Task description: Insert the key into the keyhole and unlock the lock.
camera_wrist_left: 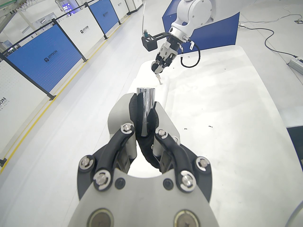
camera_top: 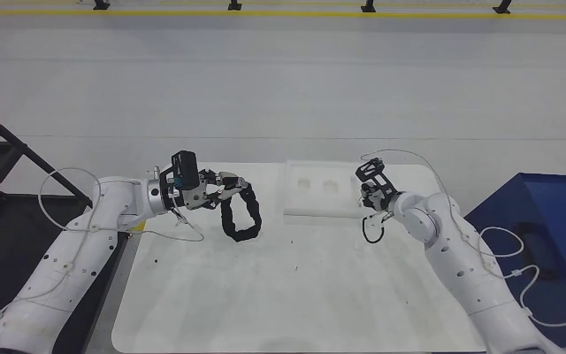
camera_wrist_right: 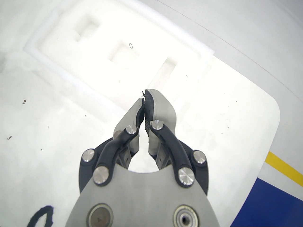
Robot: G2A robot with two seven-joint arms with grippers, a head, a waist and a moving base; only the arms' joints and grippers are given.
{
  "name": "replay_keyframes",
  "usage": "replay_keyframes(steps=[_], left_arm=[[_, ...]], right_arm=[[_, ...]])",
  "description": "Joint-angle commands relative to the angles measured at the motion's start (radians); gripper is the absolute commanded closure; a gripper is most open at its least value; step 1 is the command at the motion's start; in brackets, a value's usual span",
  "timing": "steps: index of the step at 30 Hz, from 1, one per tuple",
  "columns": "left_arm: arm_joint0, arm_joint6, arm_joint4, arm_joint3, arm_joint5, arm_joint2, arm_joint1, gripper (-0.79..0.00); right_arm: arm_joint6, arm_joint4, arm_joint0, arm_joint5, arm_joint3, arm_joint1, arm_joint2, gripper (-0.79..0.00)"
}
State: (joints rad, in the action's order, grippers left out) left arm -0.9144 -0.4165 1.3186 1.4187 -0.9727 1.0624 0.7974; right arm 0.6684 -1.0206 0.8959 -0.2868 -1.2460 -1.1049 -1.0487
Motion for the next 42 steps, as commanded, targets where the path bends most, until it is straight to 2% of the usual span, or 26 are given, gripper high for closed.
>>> replay_keyframes(steps=[1,24,25,26,27,29,31,34,39,42], left_arm=[[0.0,0.0,0.0,0.0,0.0,0.0,0.0,0.0],[0.0,0.0,0.0,0.0,0.0,0.0,0.0,0.0],[0.0,0.0,0.0,0.0,0.0,0.0,0.0,0.0],[0.0,0.0,0.0,0.0,0.0,0.0,0.0,0.0],[0.0,0.0,0.0,0.0,0.0,0.0,0.0,0.0],[0.0,0.0,0.0,0.0,0.0,0.0,0.0,0.0],[0.0,0.0,0.0,0.0,0.0,0.0,0.0,0.0],[0.0,0.0,0.0,0.0,0.0,0.0,0.0,0.0],[0.0,0.0,0.0,0.0,0.0,0.0,0.0,0.0],[0.0,0.0,0.0,0.0,0.0,0.0,0.0,0.0]], right_arm=[[0.001,0.0,0.001,-0.002,0.002,0.0,-0.001,0.0],[-0.012,-0.01,-0.041,0.004,0.123,-0.031,0.047,0.0],[-0.013,-0.01,-0.043,0.009,0.127,-0.032,0.048,-0.028],[-0.015,-0.007,-0.044,0.012,0.13,-0.034,0.049,-0.249],[-0.015,-0.006,-0.047,0.013,0.131,-0.035,0.049,-0.376],[-0.01,0.002,-0.051,0.017,0.126,-0.036,0.045,-0.486],[0.002,0.038,-0.05,0.016,0.114,-0.038,0.036,-0.468],[0.059,0.1,-0.049,0.025,0.093,-0.04,0.024,-0.379],[0.166,0.124,-0.06,0.071,0.062,-0.044,0.027,-0.363],[0.217,0.152,-0.065,0.098,0.054,-0.049,0.033,-0.32]])
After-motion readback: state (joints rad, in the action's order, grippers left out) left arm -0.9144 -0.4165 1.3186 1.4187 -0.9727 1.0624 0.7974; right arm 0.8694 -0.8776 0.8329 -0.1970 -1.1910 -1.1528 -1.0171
